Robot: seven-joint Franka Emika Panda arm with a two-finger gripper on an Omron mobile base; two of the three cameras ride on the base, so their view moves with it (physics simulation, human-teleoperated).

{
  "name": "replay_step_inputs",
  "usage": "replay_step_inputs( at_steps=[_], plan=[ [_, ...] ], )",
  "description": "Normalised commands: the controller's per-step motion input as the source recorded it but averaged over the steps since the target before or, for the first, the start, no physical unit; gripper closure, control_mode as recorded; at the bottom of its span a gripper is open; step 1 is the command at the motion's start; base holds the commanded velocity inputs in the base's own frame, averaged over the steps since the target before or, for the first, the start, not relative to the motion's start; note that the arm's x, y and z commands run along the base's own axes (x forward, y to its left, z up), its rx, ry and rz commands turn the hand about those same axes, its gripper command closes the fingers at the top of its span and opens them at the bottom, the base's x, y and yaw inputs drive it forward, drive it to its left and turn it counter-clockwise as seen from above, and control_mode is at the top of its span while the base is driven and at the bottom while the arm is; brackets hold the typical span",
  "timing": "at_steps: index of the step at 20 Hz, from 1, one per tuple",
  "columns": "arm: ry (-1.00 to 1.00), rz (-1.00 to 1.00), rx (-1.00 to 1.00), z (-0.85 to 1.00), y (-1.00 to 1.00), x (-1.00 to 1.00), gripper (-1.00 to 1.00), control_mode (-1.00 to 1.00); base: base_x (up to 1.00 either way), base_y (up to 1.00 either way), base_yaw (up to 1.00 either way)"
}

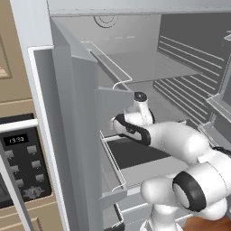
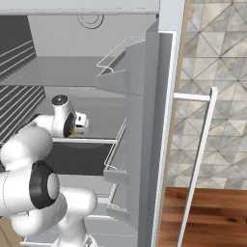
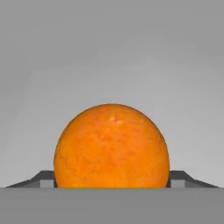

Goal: Retrieve the mango and orange from the fridge and place them into the bowl on the dining table.

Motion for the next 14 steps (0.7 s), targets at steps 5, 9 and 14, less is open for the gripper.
replay_step_inputs(
  at_steps=[5,9,14],
  plan=[
    [-0.08,0.0,0.0,0.01,0.0,-0.87,1.0,-1.0,0.0,0.0,0.0],
    [-0.23,0.0,0.0,0.13,-0.09,-0.94,1.0,-1.0,0.0,0.0,0.0],
    [-0.23,-0.02,0.0,0.4,-0.36,-1.0,1.0,-1.0,0.0,0.0,0.0]
  ],
)
